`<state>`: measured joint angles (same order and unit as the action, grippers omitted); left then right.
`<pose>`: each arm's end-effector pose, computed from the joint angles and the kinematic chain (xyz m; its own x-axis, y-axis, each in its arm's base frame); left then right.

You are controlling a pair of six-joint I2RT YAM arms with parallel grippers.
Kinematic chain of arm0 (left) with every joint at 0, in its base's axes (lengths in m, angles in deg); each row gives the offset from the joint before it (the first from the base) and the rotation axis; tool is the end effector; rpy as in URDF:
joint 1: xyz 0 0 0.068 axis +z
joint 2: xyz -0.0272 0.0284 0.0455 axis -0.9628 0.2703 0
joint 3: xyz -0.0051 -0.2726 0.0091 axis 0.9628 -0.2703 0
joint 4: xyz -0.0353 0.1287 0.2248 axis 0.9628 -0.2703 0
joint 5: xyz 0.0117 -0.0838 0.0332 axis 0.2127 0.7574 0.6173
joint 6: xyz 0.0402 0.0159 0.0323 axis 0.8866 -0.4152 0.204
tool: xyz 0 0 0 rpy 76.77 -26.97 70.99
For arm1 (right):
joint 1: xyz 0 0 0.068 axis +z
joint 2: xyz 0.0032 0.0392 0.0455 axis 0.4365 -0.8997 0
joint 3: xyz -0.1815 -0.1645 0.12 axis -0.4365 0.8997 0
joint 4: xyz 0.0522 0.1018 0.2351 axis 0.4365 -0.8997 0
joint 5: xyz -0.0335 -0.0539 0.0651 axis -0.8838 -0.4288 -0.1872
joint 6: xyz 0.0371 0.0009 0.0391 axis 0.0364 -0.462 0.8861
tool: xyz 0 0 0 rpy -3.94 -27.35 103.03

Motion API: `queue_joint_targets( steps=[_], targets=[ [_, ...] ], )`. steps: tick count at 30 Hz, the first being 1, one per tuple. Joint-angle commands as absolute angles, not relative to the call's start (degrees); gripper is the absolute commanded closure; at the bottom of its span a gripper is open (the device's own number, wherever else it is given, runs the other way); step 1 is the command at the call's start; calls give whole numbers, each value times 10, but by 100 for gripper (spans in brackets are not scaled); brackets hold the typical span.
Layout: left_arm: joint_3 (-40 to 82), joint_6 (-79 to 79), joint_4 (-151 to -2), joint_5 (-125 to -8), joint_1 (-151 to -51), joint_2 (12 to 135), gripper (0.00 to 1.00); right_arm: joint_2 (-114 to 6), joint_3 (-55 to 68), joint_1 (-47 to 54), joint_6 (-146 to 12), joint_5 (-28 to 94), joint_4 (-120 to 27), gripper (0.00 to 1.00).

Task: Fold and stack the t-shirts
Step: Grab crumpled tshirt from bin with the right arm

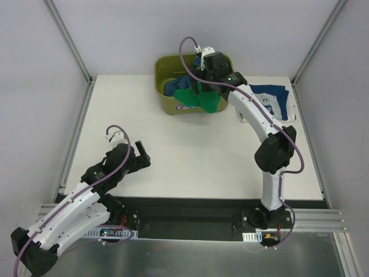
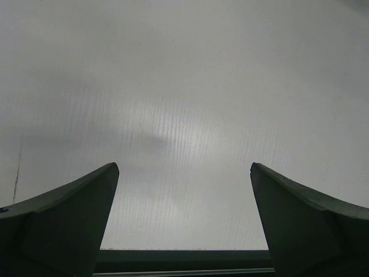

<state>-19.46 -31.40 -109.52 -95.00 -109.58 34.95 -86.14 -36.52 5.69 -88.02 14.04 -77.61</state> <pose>0.1258 -0.0740 0.2470 -0.5648 -0.3839 -0.7305 -0.0940 0.9094 -0.4052 0.3954 0.2346 0.3904 -0.2786 -0.4550 -0.8458 -0.4430 0.8423 -0.3071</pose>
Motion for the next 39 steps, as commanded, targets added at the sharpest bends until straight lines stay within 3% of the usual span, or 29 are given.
queue_joint_targets(
  steps=[1,3,6,7,9,10,12,13,19,27,33,39],
  targets=[
    [-191,-320,-1086,-951,-1096,336,1,-896,-385,52,-888,126,-815,4],
    [-191,-319,-1086,-951,-1096,334,1,-908,-399,52,-889,119,-817,9],
    [-190,-318,-1086,-950,-1096,332,1,-926,-417,53,-890,119,-821,31],
    [-191,-318,-1086,-950,-1096,331,1,-931,-421,52,-890,119,-821,44],
    [-192,-319,-1086,-952,-1096,331,1,-933,-430,53,-888,129,-822,58],
    [-191,-319,-1086,-953,-1096,332,1,-932,-441,53,-889,133,-822,73],
    [-190,-318,-1086,-951,-1096,331,1,-919,-451,52,-892,144,-819,84],
    [-190,-317,-1086,-951,-1096,329,1,-910,-457,52,-893,145,-810,98],
    [-188,-317,-1086,-956,-1096,319,1,-782,-435,59,-887,170,-731,99],
    [-186,-319,-1086,-957,-1096,316,1,-602,-390,67,-823,375,-626,99],
    [-185,-322,-1086,-948,-1096,314,1,-549,-399,77,-738,526,-585,99],
    [-190,-326,-1086,-939,-1096,300,0,-506,-314,103,-650,629,-540,98]
  ],
)
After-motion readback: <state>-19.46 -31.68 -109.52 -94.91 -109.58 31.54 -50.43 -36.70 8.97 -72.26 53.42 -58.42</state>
